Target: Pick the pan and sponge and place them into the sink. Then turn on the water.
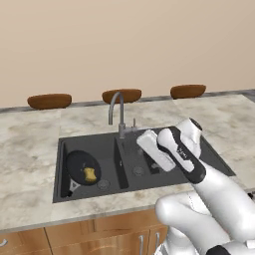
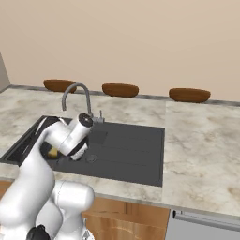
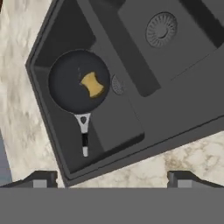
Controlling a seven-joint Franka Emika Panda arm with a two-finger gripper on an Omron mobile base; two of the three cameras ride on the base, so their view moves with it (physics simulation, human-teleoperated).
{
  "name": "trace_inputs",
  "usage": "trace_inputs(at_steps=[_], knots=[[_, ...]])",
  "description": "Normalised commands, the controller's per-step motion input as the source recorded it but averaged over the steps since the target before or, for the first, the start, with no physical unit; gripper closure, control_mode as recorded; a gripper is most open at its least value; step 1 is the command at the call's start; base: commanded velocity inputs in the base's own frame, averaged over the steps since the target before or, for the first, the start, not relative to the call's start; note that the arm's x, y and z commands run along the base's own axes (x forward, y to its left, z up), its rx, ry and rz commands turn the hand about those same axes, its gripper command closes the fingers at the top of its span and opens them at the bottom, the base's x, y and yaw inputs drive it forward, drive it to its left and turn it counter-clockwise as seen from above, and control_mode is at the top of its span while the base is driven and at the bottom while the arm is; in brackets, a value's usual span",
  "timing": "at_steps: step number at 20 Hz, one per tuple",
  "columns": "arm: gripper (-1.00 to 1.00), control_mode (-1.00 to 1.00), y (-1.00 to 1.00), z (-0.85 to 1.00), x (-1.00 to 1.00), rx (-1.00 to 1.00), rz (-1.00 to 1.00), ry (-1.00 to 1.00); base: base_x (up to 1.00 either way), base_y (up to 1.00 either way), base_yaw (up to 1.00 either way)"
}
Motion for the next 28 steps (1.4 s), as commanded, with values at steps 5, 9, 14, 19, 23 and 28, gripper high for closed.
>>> trace_inputs(at_steps=[5, 9, 14, 19, 23, 28], knots=[[-1.00, -1.00, -0.03, 0.03, 0.24, 0.34, -0.59, 0.03, 0.00, 0.00, 0.00], [-1.00, -1.00, -0.05, 0.06, 0.34, 0.36, -0.57, 0.00, 0.00, 0.00, 0.00], [-1.00, -1.00, -0.36, 0.21, 0.47, 0.41, -0.42, 0.13, 0.00, 0.00, 0.00], [-1.00, -1.00, -0.55, 0.02, 0.76, 0.49, -0.19, 0.15, 0.00, 0.00, 0.00], [-1.00, -1.00, -0.66, 0.00, 0.81, 0.52, -0.10, 0.19, 0.00, 0.00, 0.00], [-1.00, -1.00, -0.33, -0.15, 0.88, 0.45, 0.00, 0.16, 0.00, 0.00, 0.00]])
